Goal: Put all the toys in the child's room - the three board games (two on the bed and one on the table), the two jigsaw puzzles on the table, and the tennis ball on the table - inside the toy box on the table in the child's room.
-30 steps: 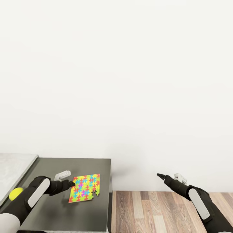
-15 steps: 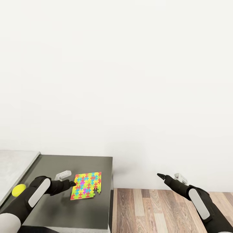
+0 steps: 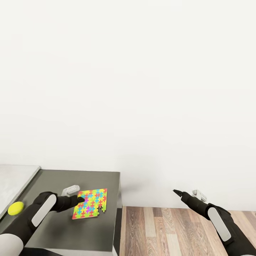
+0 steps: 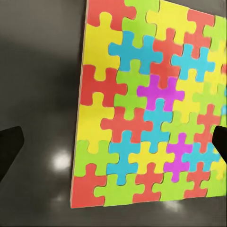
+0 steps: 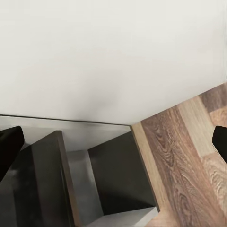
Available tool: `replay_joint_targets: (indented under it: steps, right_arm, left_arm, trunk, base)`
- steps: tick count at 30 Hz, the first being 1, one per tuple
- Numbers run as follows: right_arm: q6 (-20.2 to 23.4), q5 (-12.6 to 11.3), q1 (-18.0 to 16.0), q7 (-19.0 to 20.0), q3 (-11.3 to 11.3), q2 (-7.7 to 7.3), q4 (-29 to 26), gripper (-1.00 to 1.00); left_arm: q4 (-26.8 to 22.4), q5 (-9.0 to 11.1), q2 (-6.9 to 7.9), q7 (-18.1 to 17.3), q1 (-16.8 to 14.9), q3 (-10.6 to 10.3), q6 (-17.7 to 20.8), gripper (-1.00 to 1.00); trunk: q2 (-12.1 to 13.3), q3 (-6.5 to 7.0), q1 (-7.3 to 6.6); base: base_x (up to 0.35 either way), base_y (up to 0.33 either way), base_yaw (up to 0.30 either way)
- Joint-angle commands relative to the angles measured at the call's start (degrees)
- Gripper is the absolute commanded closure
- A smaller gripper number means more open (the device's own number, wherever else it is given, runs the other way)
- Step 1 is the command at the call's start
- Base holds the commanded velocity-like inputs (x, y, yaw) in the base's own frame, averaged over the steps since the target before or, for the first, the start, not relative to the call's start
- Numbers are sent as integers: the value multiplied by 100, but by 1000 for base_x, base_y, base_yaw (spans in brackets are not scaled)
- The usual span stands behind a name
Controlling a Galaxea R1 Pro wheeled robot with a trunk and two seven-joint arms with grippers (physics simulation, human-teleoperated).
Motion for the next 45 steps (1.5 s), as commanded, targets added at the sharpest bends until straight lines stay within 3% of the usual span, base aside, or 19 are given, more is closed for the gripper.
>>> replay_joint_targets:
  steps: [1,28,45]
  right_arm:
    - [34,-8,-4,16,-16,2,0,-100]
    - [24,-10,-4,15,-29,17,4,-100]
    - [24,-8,-4,9,-5,19,4,-100]
  left_arm:
    - [-17,42,7,33,-5,-19,12,-100]
    - [-35,35,7,35,-5,-21,12,-100]
    - [-69,31,-10,35,-5,-17,-93,-100]
  trunk:
    - [-13,-12,4]
    - [-13,-18,4]
    - [-13,-142,4]
  base:
    - [0,-85,1]
    - [0,-11,0]
    - [0,0,0]
